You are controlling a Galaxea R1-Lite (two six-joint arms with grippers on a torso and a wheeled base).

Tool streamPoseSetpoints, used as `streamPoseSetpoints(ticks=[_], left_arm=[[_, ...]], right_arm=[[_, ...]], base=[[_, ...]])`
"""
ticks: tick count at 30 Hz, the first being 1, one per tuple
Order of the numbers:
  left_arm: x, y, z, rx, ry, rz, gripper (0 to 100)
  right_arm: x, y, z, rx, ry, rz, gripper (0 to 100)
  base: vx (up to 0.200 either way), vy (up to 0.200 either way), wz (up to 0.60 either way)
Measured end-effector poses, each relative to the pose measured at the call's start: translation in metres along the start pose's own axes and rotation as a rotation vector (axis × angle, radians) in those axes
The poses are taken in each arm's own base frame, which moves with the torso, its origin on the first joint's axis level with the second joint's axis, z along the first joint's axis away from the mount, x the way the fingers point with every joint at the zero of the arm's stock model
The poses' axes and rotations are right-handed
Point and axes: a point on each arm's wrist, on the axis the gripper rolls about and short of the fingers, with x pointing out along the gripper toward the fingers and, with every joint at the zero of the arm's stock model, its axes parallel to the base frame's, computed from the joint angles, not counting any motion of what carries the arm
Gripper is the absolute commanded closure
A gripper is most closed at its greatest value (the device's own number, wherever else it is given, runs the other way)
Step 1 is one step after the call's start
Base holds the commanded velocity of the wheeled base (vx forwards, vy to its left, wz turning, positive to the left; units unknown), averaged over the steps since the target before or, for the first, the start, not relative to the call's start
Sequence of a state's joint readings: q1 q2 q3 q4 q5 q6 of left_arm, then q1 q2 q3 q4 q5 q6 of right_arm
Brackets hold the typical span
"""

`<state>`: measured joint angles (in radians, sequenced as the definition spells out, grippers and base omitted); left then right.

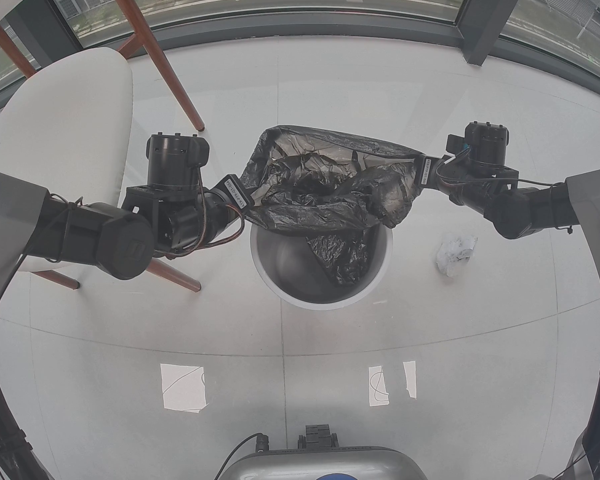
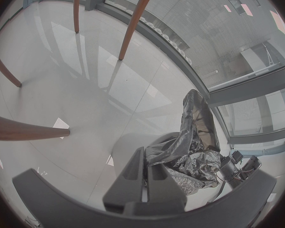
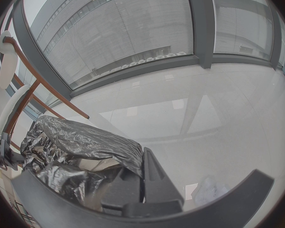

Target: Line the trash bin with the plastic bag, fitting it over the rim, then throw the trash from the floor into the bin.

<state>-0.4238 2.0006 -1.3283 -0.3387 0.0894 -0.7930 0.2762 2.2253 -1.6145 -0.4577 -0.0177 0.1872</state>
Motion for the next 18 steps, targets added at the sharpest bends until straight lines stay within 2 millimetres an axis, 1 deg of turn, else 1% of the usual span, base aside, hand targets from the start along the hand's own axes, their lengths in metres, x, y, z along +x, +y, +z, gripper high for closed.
streamPoseSetpoints(ticks=[5, 10, 15, 18], left_arm=[[0.004, 0.008, 0.007, -0.008, -0.016, 0.019, 100], [0.005, 0.011, 0.006, -0.016, -0.011, 0.028, 100], [0.005, 0.012, 0.0, -0.014, 0.011, 0.034, 100], [0.004, 0.014, -0.009, -0.009, 0.039, 0.042, 100]], right_arm=[[0.008, 0.0, -0.005, 0.0, 0.004, 0.006, 100], [0.014, 0.003, -0.013, 0.0, 0.019, 0.017, 100], [0.014, 0.003, -0.025, 0.008, 0.054, 0.016, 100], [0.012, 0.003, -0.032, 0.011, 0.082, 0.013, 100]], base=[[0.0, 0.0, 0.0], [0.0, 0.0, 0.0], [0.0, 0.0, 0.0], [0.0, 0.0, 0.0]])
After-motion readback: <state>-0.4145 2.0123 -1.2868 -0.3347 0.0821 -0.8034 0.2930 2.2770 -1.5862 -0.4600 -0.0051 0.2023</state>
